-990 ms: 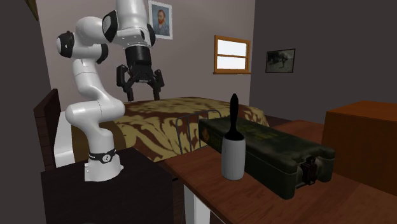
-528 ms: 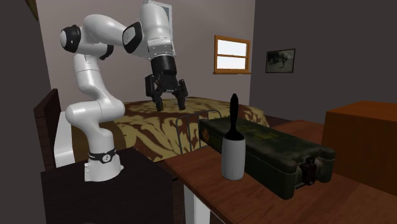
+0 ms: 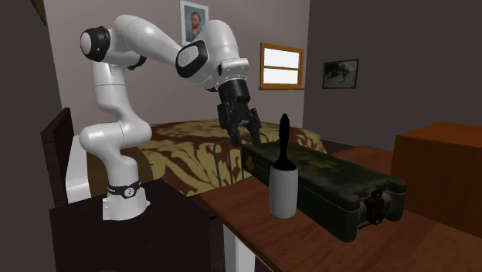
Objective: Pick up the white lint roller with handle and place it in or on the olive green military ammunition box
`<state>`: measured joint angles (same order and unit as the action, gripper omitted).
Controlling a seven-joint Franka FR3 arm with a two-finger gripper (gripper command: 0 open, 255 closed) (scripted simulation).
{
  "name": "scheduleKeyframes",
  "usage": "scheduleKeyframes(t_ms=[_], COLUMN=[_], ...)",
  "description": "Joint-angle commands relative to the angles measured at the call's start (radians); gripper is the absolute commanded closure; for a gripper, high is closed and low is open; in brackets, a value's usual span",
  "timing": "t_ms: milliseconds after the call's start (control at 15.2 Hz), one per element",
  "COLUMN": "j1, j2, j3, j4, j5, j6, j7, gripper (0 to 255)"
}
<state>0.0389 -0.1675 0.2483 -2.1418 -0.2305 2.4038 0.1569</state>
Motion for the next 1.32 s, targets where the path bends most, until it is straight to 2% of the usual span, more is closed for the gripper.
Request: scheduleKeyframes(t_ms=[0, 198, 660, 1188, 1254], j1=[-0.001, 0.005, 0.001, 0.001, 0.001], j2=[0.07, 0.158, 0.237, 0.244, 0.244], j3=[0.023, 0.044, 0.034, 0.033, 0.033], j4=[0.047, 0.117, 0.131, 0.133, 0.133], j5=[-0.057, -0.138, -0.193, -0.198, -0.198], j6=[0.037, 0.067, 0.125, 0.13, 0.13], j7=[0.041, 0.095, 0.132, 0.135, 0.135], gripper=[0, 0, 0, 0, 255])
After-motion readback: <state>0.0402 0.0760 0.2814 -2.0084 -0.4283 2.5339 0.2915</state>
